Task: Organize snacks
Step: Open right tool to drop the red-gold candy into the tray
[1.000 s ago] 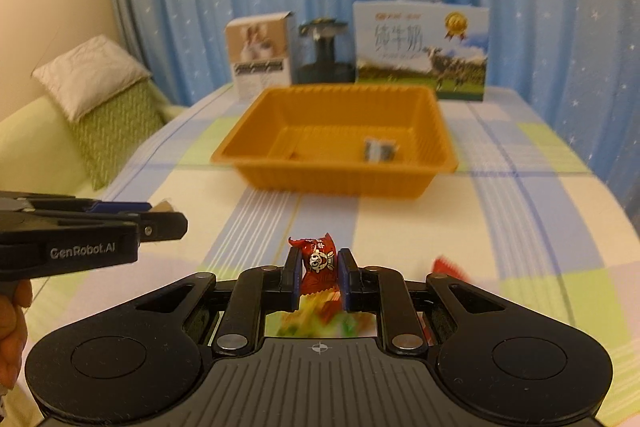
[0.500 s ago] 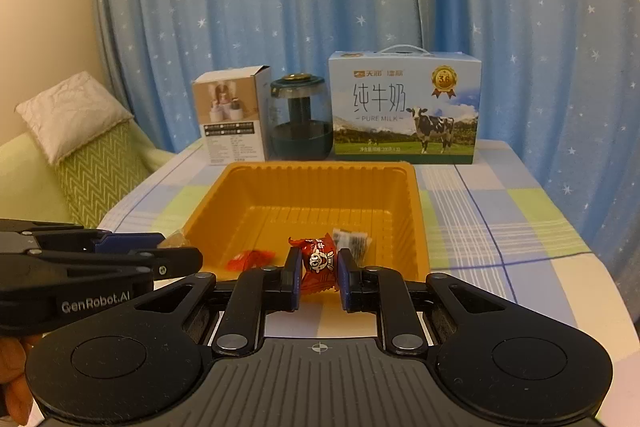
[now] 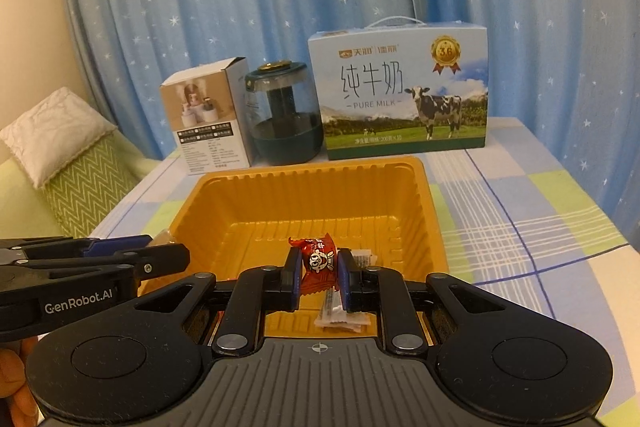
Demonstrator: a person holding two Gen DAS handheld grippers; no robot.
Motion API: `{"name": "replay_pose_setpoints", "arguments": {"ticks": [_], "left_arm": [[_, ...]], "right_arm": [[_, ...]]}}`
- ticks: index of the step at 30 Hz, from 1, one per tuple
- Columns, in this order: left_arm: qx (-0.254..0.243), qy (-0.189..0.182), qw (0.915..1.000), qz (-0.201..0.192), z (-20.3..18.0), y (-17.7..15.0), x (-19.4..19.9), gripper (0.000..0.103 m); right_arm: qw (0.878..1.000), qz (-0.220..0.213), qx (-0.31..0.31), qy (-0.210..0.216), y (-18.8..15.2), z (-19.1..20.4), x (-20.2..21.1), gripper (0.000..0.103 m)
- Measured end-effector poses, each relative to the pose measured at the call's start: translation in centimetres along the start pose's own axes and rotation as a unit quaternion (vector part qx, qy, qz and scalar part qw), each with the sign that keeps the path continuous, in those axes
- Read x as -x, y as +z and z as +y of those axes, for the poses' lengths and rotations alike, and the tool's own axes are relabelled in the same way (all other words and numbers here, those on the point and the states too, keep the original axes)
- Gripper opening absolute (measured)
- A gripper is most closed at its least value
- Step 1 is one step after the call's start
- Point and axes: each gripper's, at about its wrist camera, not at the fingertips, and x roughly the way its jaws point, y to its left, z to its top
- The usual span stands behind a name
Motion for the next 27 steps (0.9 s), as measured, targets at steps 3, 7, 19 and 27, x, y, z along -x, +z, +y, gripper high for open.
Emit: {"name": "replay_pose_setpoints", "arguments": {"ticks": [3, 7, 19, 27], "left_arm": [[0.008, -0.004, 1.0, 0.002, 0.3, 0.2, -0.6, 0.031], [0.007, -0.01, 0.9999, 0.005, 0.2, 0.3, -1.4, 0.032], [0.008, 0.032, 0.9994, 0.008, 1.4, 0.3, -1.0, 0.039], [0.012, 0.045, 0.9988, 0.013, 2.4, 0.1, -0.9, 0.039]], "right_arm": [[1.0, 0.001, -0.001, -0.002, 0.2, -0.1, -0.6, 0.019], [1.0, 0.004, -0.003, -0.005, 0.2, -0.1, -1.3, 0.019], [1.0, 0.006, -0.01, 0.002, 0.1, -0.2, -1.6, 0.019], [0.999, -0.009, -0.01, 0.03, 0.2, 0.5, -1.8, 0.019]]}}
